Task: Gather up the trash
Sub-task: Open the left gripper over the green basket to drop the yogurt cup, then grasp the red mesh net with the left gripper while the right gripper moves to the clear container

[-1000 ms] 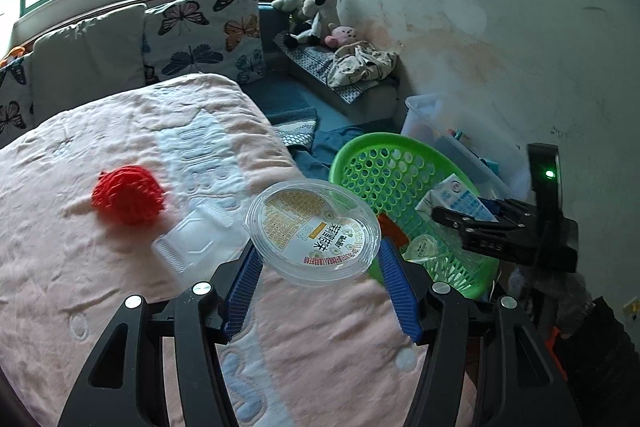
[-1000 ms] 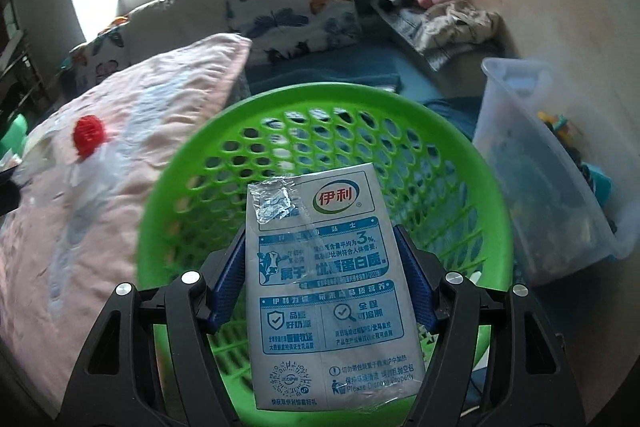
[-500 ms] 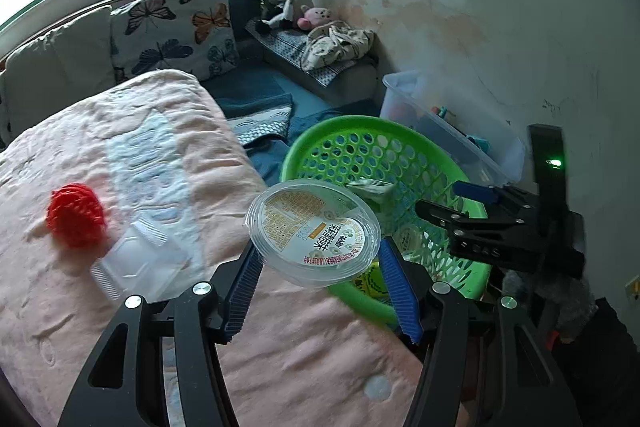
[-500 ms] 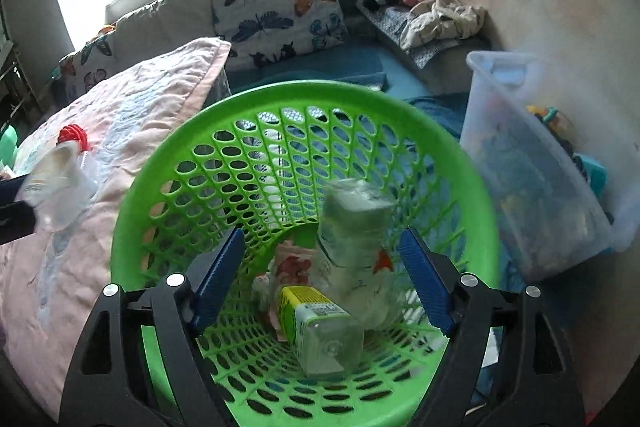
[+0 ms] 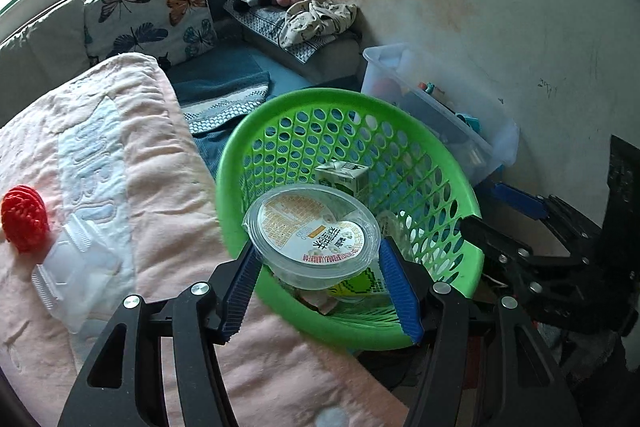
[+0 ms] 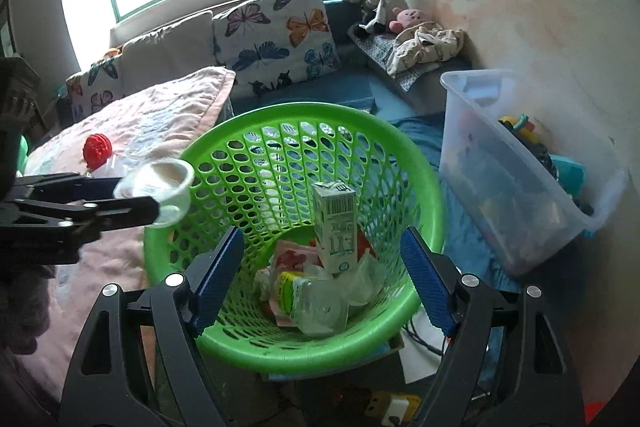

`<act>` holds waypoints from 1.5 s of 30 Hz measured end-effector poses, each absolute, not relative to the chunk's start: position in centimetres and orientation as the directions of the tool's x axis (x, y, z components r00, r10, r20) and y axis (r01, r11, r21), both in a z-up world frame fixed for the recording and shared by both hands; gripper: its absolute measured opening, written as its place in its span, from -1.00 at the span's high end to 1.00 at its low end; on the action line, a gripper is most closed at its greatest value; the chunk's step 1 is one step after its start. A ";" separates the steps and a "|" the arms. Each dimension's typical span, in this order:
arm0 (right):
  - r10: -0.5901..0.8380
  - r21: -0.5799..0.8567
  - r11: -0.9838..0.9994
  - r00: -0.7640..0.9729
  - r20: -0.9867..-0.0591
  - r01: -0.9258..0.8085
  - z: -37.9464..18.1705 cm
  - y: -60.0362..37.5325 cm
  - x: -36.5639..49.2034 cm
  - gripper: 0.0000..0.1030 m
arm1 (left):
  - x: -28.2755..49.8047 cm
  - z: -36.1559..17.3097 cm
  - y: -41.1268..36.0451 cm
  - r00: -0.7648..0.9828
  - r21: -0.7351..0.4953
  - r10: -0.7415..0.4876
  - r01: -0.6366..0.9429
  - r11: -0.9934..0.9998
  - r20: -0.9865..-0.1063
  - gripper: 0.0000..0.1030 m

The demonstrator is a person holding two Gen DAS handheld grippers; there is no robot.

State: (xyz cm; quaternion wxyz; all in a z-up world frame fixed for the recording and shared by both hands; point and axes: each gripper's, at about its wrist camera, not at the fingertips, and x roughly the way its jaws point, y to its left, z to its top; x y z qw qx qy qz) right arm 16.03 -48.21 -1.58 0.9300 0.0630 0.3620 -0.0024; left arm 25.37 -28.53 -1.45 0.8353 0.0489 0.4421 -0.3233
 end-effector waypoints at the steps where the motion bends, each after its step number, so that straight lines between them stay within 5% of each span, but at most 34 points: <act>1: 0.049 0.126 0.991 0.739 -0.672 0.050 -1.5 -48.2 15.8 -0.56 | 25.4 -1.6 -28.6 0.396 -0.208 -0.497 0.581 0.787 -0.772 -0.15; 5: 0.066 0.146 0.988 0.743 -0.666 0.043 -1.4 -47.8 15.6 -0.56 | 25.3 -1.6 -28.4 0.401 -0.213 -0.505 0.582 0.784 -0.764 -0.36; 19: 0.151 0.183 0.982 0.745 -0.649 -0.039 0.0 -43.9 14.7 -0.56 | 24.3 0.5 -22.8 0.495 -0.169 -0.461 0.525 0.834 -0.737 -0.36; 45: 0.308 0.213 0.951 0.694 -0.651 -0.222 1.4 -34.4 19.0 -0.56 | 36.5 -1.0 -9.1 0.587 -0.099 -0.132 0.089 0.991 -0.799 -0.40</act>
